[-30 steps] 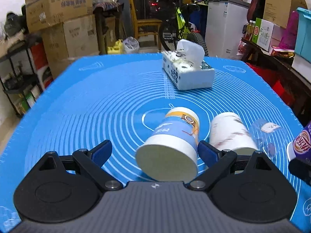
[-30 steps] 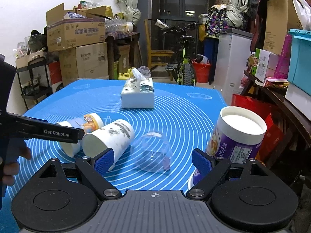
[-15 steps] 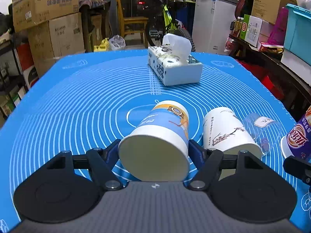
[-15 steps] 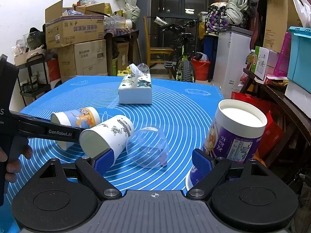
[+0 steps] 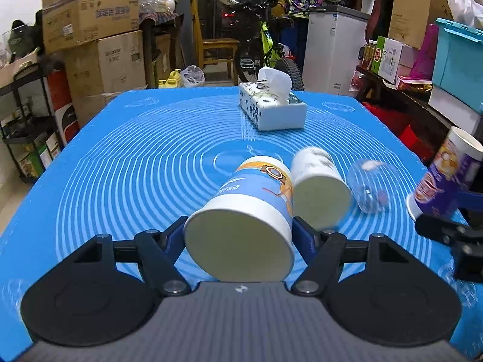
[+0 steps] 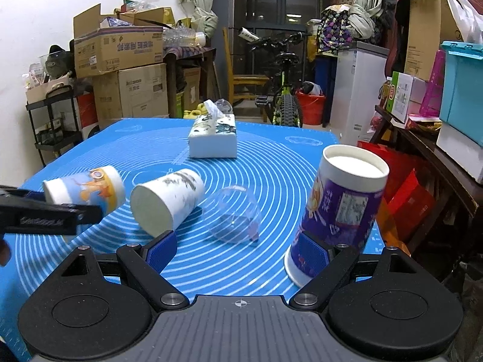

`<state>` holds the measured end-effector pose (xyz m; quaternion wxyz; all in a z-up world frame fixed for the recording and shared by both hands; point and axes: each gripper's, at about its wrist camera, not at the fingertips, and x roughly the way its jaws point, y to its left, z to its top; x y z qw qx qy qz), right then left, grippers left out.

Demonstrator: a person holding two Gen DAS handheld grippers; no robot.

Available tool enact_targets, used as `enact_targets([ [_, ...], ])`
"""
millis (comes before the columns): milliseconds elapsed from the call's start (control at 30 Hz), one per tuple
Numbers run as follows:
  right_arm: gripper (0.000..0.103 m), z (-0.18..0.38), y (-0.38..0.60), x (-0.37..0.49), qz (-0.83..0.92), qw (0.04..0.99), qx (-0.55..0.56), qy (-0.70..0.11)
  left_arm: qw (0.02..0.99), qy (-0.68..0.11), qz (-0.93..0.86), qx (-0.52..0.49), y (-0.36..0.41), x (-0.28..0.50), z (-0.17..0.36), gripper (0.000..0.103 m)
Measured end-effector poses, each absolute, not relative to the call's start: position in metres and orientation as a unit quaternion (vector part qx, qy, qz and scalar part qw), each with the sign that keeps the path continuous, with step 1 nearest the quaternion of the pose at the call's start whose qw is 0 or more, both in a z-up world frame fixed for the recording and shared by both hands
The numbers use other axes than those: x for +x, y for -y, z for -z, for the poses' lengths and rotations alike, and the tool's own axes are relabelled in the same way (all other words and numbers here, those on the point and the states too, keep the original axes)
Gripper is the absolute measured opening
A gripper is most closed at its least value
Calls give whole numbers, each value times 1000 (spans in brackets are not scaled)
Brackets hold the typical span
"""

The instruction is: Flip cup upside down

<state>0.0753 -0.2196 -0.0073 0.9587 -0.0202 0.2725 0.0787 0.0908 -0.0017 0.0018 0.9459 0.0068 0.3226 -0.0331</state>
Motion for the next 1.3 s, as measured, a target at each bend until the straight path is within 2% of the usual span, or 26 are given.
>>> enact_targets([
  [533, 89, 17, 208, 48, -81, 951, -31, -298, 928, -370, 46, 2, 7, 59, 26, 75],
  [767, 89, 19, 205, 49, -81, 949, -36, -302, 920, -387, 55, -2, 5, 59, 31, 87],
  [1300, 89, 11, 195, 44, -90, 949, -41, -298, 930, -361, 70, 15, 3, 43, 11, 98],
])
